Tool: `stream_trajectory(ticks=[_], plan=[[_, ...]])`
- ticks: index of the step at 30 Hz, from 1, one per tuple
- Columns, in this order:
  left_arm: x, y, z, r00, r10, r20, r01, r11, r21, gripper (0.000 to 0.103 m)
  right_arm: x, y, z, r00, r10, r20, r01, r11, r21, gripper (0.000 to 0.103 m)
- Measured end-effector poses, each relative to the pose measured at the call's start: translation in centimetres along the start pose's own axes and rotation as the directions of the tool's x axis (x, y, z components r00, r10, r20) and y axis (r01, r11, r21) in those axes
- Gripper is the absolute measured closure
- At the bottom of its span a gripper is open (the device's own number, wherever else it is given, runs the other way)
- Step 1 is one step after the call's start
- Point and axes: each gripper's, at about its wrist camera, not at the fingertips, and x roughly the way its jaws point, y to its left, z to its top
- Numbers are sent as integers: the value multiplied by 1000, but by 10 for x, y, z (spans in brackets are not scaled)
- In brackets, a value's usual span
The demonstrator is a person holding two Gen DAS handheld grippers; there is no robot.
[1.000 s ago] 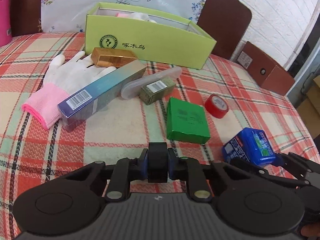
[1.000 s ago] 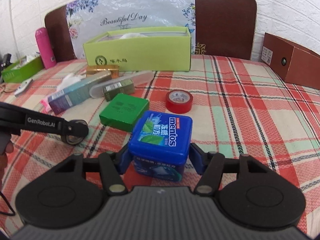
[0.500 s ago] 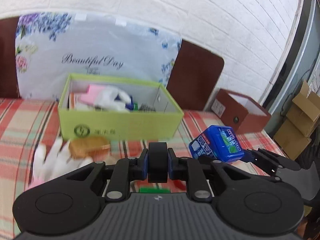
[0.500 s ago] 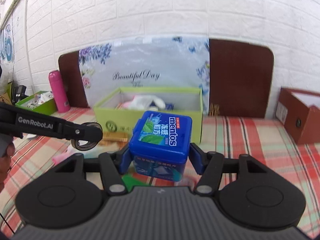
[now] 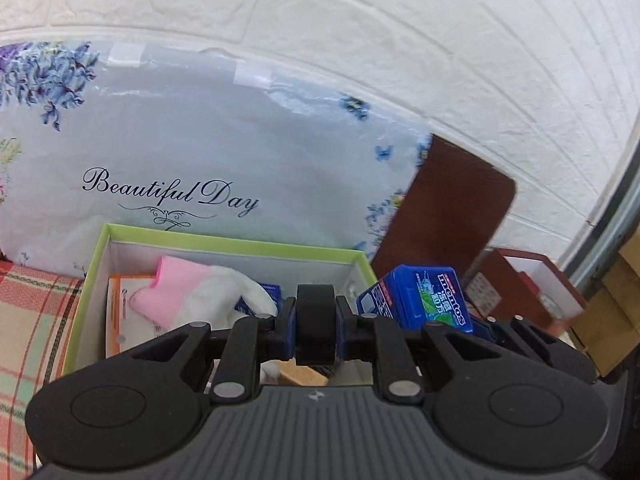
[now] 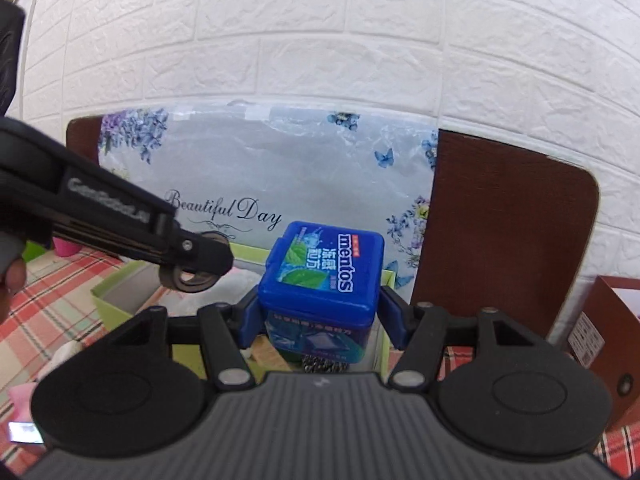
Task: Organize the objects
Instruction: 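Lower tape roll and mentos tin into the lime-green box and release both, then move both grippers back to the items on the table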
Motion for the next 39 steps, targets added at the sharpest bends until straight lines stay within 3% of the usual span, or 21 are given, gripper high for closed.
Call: stream_trajectory(ticks=[3,5,6,7,8,11,16,23,28,35,39], plan=[[22,11,3,1000,18,-2,-18,1000,-19,84,29,1,-8,1000,-12,-24,12,1000,-16,43],[32,18,1,999,42,2,-42,998,-43,72,43,3,-16,999,6,-39,-7,999,-41,38],[34,22,-1,998,56,-1,-56,997,-56,43,46,4,-21,999,2,-34,-4,999,-53,21],[35,27,-4,997,75,3,-74,995,-72,22,46,6,-25,1000,-16,-20,15,998,-62,12],[34,31,-8,996,87,27,-85,993,-83,20,45,7,-29,999,-35,1,35,997,-72,4],[36,40,-14,995,96,23,-94,993,-71,20,42,9,-35,997,-71,20,72,993,-90,2],[28,45,-20,992,123,5,-122,988,-89,20,32,-1,-34,997,-74,-6,74,997,-12,0],[-26,22,-31,990,119,73,-117,993,-36,17,-34,-11,-25,996,-79,47,75,993,86,0],[-73,1,-51,992,117,56,-115,993,-28,14,-88,-14,-37,995,-68,70,55,982,179,0],[-124,-20,-100,971,223,87,-229,971,63,12,-140,0,-69,999,-39,28,30,965,259,0],[-135,-14,-127,966,256,39,-257,965,43,12,-157,11,-92,1000,-20,-19,25,953,302,0]])
